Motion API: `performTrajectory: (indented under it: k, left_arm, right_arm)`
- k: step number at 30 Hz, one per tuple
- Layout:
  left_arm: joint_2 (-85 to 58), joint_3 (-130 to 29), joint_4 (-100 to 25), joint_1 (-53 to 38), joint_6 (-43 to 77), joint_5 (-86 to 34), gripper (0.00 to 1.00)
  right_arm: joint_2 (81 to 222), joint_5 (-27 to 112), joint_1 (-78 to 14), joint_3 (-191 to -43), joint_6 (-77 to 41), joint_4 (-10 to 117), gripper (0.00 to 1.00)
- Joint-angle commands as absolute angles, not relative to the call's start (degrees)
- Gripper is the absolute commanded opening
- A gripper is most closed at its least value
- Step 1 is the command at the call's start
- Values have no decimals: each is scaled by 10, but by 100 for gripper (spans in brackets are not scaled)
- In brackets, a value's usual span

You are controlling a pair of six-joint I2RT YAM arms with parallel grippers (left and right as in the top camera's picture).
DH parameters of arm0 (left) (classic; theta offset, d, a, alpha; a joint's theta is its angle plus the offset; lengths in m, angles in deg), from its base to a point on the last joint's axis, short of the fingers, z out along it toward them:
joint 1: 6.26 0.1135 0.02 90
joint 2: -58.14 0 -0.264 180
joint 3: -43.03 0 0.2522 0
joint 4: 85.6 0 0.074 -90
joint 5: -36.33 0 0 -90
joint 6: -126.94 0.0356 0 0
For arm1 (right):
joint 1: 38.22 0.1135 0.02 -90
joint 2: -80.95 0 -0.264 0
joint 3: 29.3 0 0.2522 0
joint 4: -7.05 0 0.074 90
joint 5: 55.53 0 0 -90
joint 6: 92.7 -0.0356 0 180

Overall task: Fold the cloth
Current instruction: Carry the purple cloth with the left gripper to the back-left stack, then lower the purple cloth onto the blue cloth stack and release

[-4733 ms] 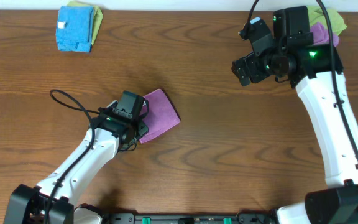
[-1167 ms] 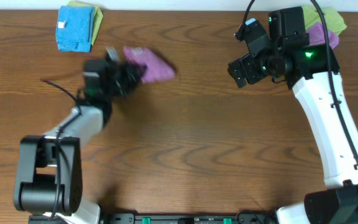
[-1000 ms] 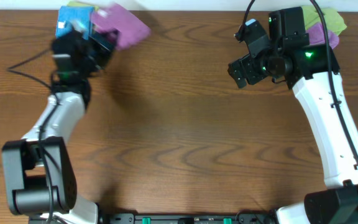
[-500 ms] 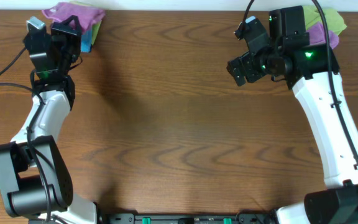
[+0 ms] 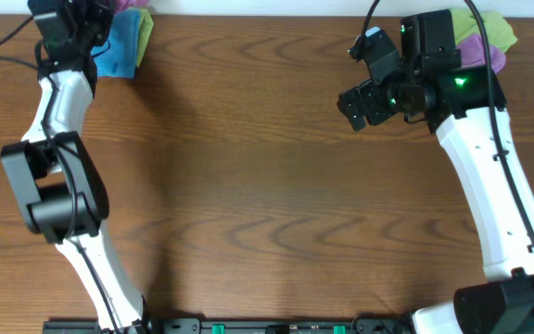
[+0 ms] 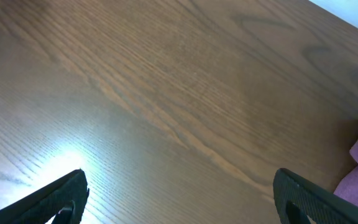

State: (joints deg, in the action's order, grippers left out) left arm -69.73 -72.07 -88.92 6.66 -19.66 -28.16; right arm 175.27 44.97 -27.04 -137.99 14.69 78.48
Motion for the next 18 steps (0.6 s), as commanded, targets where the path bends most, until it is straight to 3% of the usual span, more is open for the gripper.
performTrajectory:
  k: [1,18]
  left_arm:
    - [-740,-788,-882,70,-162,-283,6]
    - [-799,-827,-777,81,-151,-326,6]
  right_arm:
    - [1748,454,-265,-1378,150,787,95]
    - [1747,454,-265,-1378,150,798,95]
